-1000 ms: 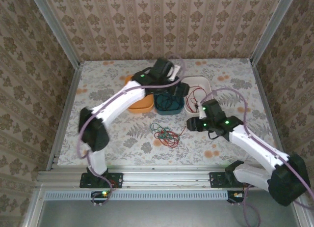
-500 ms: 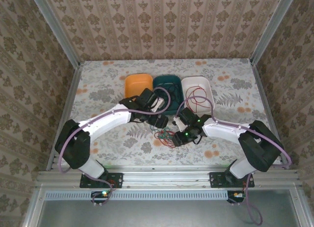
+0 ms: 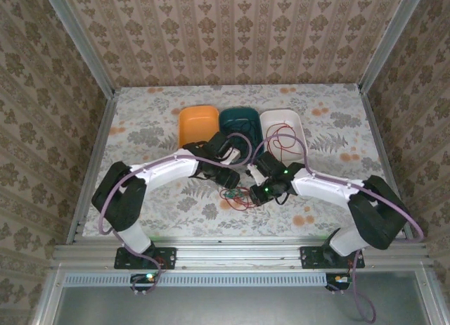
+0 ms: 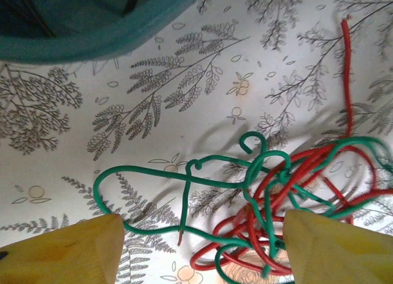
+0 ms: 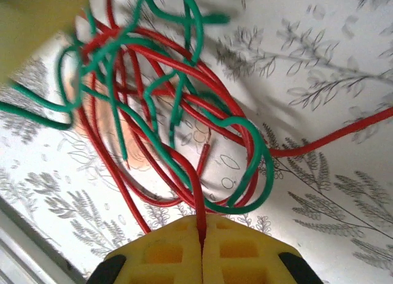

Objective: Untangle the cables

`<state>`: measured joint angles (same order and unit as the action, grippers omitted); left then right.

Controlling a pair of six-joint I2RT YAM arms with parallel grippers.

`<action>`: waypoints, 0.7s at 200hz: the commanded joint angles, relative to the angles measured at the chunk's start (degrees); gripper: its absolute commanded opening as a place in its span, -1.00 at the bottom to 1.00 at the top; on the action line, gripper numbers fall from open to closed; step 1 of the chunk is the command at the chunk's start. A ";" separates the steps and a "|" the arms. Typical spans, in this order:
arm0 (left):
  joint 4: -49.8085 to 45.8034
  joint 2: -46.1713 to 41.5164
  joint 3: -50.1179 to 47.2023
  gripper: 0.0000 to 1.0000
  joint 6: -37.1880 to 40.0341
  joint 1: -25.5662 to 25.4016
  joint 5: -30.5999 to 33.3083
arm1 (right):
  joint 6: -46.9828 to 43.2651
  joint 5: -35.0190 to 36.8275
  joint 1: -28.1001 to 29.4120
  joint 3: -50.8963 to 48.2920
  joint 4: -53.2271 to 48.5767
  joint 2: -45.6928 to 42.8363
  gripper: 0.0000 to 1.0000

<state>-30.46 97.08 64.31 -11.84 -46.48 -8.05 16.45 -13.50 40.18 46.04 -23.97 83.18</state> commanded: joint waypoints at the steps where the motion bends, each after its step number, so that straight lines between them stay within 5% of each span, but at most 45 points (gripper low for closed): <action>1: -1.27 1.71 0.37 0.32 1.29 -0.28 0.58 | 0.05 3.03 -0.40 2.59 -0.60 -5.65 -0.85; 58: 1.60 8.45 -0.06 0.01 2.87 -0.10 3.04 | 2.73 6.30 -1.55 4.93 2.62 -12.68 -0.93; 112: 5.08 10.85 -2.80 -1.00 1.23 0.01 0.58 | 5.95 15.01 -4.43 3.03 4.94 -20.60 -0.98; 140: 5.85 10.34 -4.65 -1.00 0.77 0.02 0.24 | 7.14 22.12 -5.47 2.65 4.08 -22.92 -0.97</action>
<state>-25.30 104.86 63.33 -10.31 -46.00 -6.22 21.34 -0.47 35.40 49.23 -20.47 62.41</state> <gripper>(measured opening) 0.052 0.067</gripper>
